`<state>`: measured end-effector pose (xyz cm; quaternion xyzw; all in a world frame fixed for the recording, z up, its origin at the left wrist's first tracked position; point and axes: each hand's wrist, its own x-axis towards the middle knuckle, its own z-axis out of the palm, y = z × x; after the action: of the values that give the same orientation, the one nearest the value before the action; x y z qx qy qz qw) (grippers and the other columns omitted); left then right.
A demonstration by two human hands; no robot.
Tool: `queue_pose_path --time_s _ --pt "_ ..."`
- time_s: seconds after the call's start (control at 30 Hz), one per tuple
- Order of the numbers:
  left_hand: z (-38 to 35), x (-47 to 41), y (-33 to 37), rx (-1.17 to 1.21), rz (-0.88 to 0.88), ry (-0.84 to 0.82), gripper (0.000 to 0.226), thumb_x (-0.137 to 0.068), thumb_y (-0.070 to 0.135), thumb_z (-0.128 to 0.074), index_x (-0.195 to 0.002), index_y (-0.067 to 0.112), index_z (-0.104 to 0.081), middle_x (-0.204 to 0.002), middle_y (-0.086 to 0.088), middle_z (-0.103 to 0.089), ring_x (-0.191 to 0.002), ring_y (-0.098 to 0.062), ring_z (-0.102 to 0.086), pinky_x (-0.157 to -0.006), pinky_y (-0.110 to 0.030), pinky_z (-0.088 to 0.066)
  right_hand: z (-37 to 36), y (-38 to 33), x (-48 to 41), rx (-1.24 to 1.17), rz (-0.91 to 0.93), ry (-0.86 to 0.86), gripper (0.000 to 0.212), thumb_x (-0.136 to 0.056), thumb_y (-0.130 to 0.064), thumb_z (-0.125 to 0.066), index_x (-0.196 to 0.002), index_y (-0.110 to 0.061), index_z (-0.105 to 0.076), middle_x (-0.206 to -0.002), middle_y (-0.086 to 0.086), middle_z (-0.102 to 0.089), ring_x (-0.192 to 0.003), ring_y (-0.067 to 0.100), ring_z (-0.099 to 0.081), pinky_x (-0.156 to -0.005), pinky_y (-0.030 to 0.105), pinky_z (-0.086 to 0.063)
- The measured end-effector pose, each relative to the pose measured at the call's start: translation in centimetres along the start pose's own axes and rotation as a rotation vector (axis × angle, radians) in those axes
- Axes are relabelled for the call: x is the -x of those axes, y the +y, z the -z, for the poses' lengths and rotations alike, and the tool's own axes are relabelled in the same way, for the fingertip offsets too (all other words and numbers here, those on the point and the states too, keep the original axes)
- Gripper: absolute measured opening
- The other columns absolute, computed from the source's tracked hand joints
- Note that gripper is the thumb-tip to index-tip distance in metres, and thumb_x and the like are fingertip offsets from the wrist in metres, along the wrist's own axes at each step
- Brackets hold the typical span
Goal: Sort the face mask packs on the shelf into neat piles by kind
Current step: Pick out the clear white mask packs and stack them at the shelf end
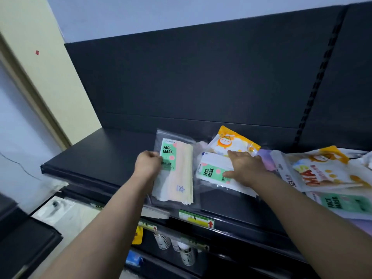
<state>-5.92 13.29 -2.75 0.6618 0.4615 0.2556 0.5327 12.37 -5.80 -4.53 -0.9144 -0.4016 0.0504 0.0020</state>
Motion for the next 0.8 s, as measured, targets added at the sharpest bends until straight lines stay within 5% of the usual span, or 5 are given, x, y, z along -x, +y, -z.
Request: queue_pose_path --time_s 0.2,0.33,0.5,0.6,0.8 --pt "1.1 -0.7 0.4 0.016 -0.004 -0.003 0.011 -0.092 0.009 -0.051 -0.087 0.01 -0.061 -0.09 -0.015 -0.072 -0.082 -0.033 -0.071 -0.079 -0.051 -0.059 0.6 -0.5 -1.2 0.04 -0.193 0.042 0.092 -0.057 -0.081 -0.064 -0.124 -0.019 -0.05 -0.126 0.004 -0.048 -0.122 0.025 -0.04 -0.098 0.041 -0.034" --pt "1.9 -2.0 0.7 0.12 0.005 -0.006 0.011 -0.092 0.006 -0.049 -0.087 0.009 -0.057 -0.091 -0.018 -0.072 -0.083 -0.035 -0.071 -0.079 -0.054 -0.058 2.0 -0.6 -1.9 -0.266 -0.28 0.086 0.056 -0.082 -0.051 -0.064 -0.116 -0.013 -0.041 -0.125 0.01 -0.051 -0.12 0.034 -0.045 -0.093 0.039 -0.04" --pt "4.3 -5.2 0.9 0.236 0.017 0.037 0.015 -0.088 -0.001 -0.044 -0.087 0.009 -0.055 -0.091 -0.017 -0.071 -0.078 -0.034 -0.07 -0.077 -0.053 -0.058 4.9 -3.0 -4.0 -0.931 -0.283 0.34 0.004 -0.084 -0.005 -0.043 -0.088 -0.006 -0.042 -0.082 0.011 -0.052 -0.072 0.022 -0.048 -0.059 0.029 -0.034" --pt "6.8 -8.0 0.4 0.204 0.004 0.046 0.023 -0.085 -0.006 -0.039 -0.08 0.009 -0.055 -0.088 -0.016 -0.07 -0.075 -0.034 -0.068 -0.075 -0.051 -0.057 5.0 -7.3 -5.8 -1.107 -0.194 0.314 0.026 -0.073 0.004 -0.034 -0.086 0.005 -0.057 -0.086 0.018 -0.067 -0.07 0.022 -0.058 -0.062 0.031 -0.044" --pt "14.9 -16.9 -2.5 0.046 -0.031 0.018 0.027 -0.09 0.001 -0.046 -0.078 0.013 -0.068 -0.083 -0.01 -0.074 -0.079 -0.032 -0.072 -0.074 -0.053 -0.059 2.0 -19.2 -10.7 -1.128 -0.128 0.198 0.033 -0.081 0.0 -0.04 -0.103 -0.018 -0.056 -0.095 0.003 -0.063 -0.09 0.019 -0.059 -0.072 0.03 -0.046"
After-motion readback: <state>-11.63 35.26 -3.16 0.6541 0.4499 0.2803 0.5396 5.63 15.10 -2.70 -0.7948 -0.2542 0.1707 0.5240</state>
